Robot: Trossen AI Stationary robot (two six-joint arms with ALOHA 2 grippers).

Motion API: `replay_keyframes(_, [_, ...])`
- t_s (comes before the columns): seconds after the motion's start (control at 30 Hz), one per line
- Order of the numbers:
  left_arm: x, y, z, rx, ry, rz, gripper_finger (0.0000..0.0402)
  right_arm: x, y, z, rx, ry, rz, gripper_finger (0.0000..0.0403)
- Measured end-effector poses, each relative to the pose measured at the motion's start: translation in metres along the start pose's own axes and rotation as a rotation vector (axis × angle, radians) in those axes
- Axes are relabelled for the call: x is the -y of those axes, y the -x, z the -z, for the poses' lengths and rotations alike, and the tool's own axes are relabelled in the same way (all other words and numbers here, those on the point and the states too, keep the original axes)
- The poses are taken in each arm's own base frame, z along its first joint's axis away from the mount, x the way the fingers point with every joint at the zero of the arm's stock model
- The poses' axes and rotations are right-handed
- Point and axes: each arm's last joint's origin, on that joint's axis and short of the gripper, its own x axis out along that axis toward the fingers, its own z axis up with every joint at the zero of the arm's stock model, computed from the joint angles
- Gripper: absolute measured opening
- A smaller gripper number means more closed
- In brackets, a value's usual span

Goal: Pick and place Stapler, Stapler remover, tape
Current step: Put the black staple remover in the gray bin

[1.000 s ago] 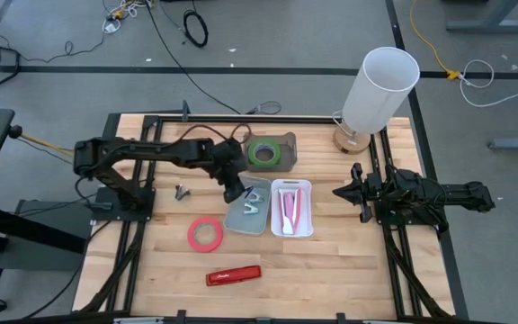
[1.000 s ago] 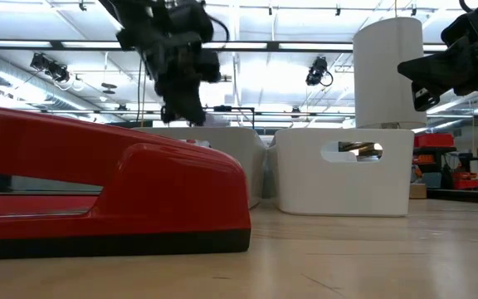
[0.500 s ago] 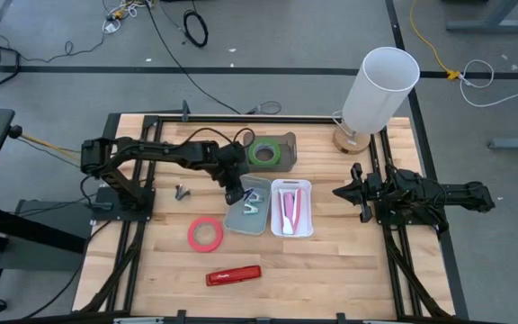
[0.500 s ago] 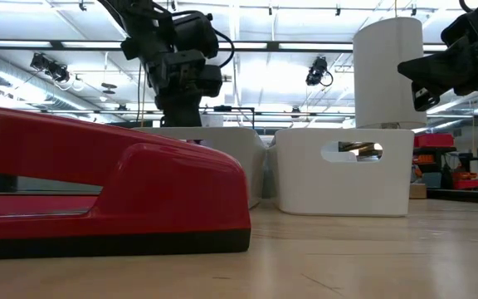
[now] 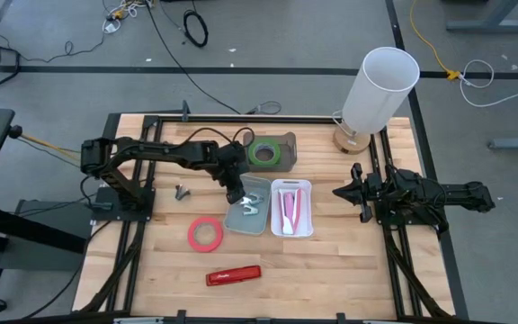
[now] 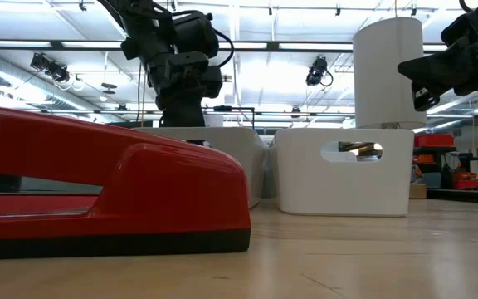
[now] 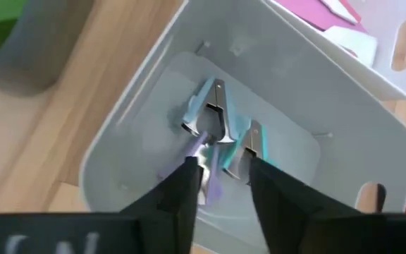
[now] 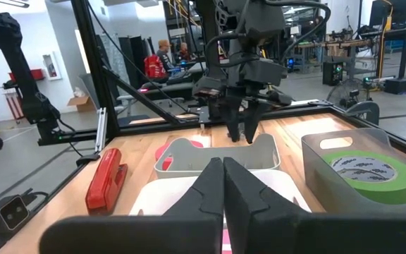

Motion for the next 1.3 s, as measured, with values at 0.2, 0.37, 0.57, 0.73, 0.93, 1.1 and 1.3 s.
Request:
replay_keyframes(0.2, [-0.001, 0.005, -0.002, -0.004, 0.020, 0.066, 0.0215, 0.000, 0.000, 0.000, 0.000, 0.000, 0.000, 0.0004])
replay_keyframes(0.37, [0.002, 0.016, -0.013, -0.005, 0.025, 0.100, 0.0259, 0.000, 0.000, 0.000, 0.000, 0.000, 0.000, 0.0004])
replay_keyframes(0.57, [0.013, 0.044, -0.033, -0.007, -0.029, 0.011, 0.0265, 0.000, 0.000, 0.000, 0.000, 0.000, 0.000, 0.0004])
replay_keyframes(0.73, [0.015, 0.063, -0.038, -0.054, -0.015, -0.140, 0.0256, 0.000, 0.000, 0.000, 0.000, 0.000, 0.000, 0.0004])
replay_keyframes(0.93, [0.013, 0.066, -0.031, -0.132, -0.001, -0.217, 0.0250, 0.000, 0.000, 0.000, 0.000, 0.000, 0.000, 0.0004])
replay_keyframes(1.1, [0.012, 0.060, -0.021, -0.159, 0.016, -0.221, 0.0250, 0.000, 0.000, 0.000, 0.000, 0.000, 0.000, 0.0004])
replay_keyframes(1.3, [0.010, 0.059, 0.008, -0.181, 0.094, -0.231, 0.0249, 0.000, 0.000, 0.000, 0.001, 0.000, 0.003, 0.0004])
